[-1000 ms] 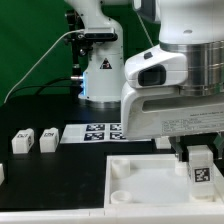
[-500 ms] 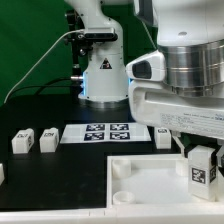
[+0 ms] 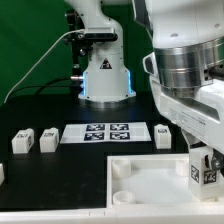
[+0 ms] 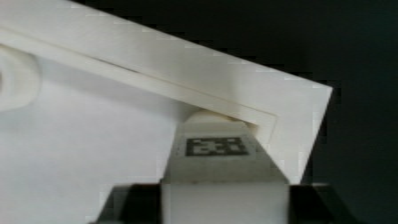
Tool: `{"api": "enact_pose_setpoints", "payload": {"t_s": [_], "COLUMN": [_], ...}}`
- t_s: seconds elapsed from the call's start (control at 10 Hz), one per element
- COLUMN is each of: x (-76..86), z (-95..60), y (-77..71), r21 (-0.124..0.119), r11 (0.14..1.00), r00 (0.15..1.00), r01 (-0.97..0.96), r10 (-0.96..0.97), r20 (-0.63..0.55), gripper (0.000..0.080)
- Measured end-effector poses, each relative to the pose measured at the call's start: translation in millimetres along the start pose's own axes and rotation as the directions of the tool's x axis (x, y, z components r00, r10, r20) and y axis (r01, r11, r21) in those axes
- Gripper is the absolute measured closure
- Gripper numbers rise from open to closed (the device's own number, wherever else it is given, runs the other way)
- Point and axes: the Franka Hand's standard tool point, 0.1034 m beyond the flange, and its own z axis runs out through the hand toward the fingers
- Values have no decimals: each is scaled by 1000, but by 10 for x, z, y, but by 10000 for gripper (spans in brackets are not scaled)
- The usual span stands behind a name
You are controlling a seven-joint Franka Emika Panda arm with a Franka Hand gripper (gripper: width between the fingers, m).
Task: Assemble one leg
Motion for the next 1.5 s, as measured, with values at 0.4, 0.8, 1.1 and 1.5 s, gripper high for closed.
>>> {"api": "enact_pose_setpoints", "payload": {"t_s": [0.4, 0.8, 1.1, 1.5], "x": [-10, -57, -62, -15], "z": [17, 22, 33, 81], "y": [-11, 59, 55, 13], "r21": [37, -36, -51, -106], "r11": [986, 921, 723, 194], "r00": [987, 921, 723, 192], "r01": [-160, 388, 689, 975], "r10": [160, -389, -691, -981], "r20": [17, -13, -13, -30], "gripper": [424, 168, 150, 150]}}
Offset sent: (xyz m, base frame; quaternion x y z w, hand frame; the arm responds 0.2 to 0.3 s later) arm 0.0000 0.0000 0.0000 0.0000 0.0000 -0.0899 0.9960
